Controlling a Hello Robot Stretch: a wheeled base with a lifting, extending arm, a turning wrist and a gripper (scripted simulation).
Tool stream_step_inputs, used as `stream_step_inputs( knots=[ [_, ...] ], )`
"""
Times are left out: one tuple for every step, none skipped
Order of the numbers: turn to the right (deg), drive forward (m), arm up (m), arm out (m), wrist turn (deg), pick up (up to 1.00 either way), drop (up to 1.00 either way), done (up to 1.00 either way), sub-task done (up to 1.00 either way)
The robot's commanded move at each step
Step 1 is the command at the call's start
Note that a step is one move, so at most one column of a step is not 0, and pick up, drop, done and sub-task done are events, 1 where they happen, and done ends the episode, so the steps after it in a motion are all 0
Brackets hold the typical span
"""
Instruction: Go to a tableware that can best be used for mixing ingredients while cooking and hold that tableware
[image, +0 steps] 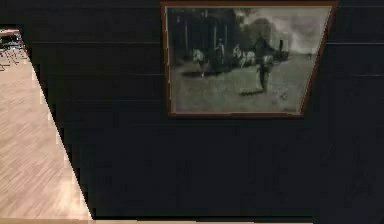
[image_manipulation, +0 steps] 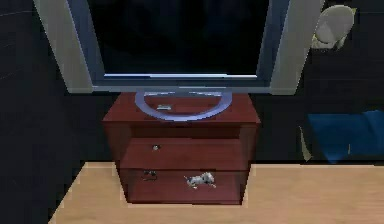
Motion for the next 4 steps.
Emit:
stream_step_inputs(
  knots=[
    [-24.0,0.0,0.0,0.0,0.0,0.0,0.0,0.0,0.0],
    [0.0,0.65,0.0,0.0,0.0,0.0,0.0,0.0,0.0],
    [-45.0,0.0,0.0,0.0,0.0,0.0,0.0,0.0,0.0],
    [-18.0,0.0,0.0,0.0,0.0,0.0,0.0,0.0,0.0]
  ],
)
